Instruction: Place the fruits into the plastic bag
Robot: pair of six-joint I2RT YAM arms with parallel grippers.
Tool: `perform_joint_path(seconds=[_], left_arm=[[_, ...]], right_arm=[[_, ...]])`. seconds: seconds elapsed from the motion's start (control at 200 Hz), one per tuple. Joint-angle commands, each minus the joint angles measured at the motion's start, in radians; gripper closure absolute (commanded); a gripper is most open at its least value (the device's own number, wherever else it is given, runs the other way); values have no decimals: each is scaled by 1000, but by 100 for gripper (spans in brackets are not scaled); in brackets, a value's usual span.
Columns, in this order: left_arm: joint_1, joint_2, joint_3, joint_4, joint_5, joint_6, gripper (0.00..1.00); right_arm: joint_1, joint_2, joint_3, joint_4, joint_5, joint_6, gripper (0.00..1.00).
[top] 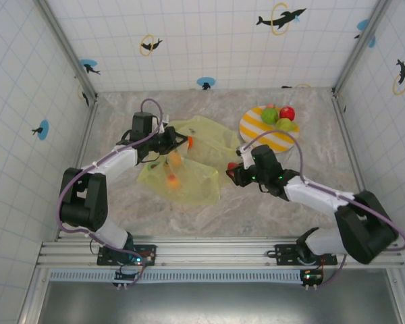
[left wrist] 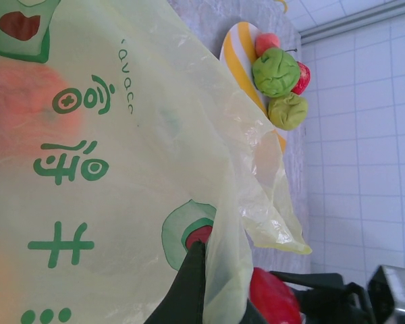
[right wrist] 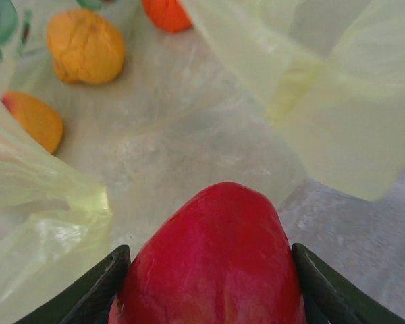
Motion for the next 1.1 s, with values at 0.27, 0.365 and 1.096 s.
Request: perform_joint_path(seconds=[0.27,0.365,1.096], left_arm=[[10,-18,-7,2,32,-6,100],[9,-17,-7,5,37,-5,100],[9,-70,-13,82,128,-27,100]], right_arm=[[64,337,230,253,58,-58,48],[76,399,269,312,82,-37,48],[129,662,436,523,128,363,47]])
